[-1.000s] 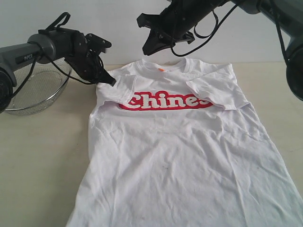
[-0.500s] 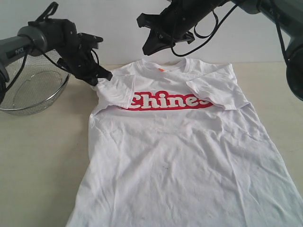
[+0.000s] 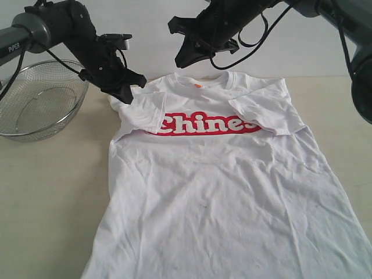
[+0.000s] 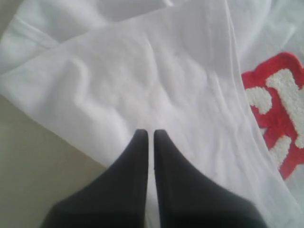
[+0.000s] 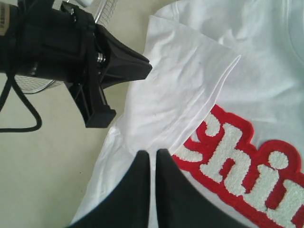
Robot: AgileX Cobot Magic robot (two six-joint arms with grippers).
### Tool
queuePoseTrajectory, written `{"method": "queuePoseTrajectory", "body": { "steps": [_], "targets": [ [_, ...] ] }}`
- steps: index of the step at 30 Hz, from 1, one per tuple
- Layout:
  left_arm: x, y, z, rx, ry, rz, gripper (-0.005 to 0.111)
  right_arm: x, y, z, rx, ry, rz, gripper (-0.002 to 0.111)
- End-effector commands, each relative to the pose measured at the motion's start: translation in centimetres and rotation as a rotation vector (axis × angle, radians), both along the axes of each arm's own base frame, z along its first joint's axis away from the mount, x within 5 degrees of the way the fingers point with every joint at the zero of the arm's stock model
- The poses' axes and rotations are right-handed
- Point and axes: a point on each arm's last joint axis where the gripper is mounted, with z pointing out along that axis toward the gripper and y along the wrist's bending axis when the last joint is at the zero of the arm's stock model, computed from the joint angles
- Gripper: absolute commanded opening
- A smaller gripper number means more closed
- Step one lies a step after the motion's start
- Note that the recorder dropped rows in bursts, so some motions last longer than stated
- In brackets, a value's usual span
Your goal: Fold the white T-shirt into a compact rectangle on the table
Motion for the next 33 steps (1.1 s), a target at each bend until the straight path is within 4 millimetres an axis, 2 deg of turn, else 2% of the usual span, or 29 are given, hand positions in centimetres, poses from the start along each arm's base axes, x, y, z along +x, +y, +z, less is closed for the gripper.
{"method": "queuePoseTrajectory", "body": {
  "steps": [1,7,13,16,25,29,33],
  "targets": [
    [-0.3,-0.8,-0.4,-0.008,0.028,-0.018,0.004,-0.1,-0.3,0.7,0.001,-0.016,0.001,0.000],
    [-0.5,-1.0,-3.6,0.026,0.093,-0.032,0.004,-0.1,-0.3,0.7,0.004,-0.012,-0.004,0.000],
    [-0.5,-1.1,-5.2,0.040,0.117,-0.023,0.004,-0.1,-0.3,0.7,0.004,-0.012,-0.004,0.000],
    [-0.6,-1.2,-4.9,0.043,0.120,-0.031,0.004,-0.1,-0.3,0.7,0.004,-0.012,-0.004,0.000],
    [-1.3,-1.1,0.0,0.032,0.097,-0.048,0.004,-0.1,-0.3,0.7,0.004,-0.012,-0.004,0.000],
    [-1.5,-1.2,0.3,0.028,0.108,-0.053,0.004,-0.1,-0.3,0.7,0.004,-0.012,-0.004,0.000],
    [-1.4,-1.2,-1.0,0.038,0.130,-0.053,0.004,-0.1,-0.3,0.7,0.004,-0.012,-0.004,0.000]
  ]
}}
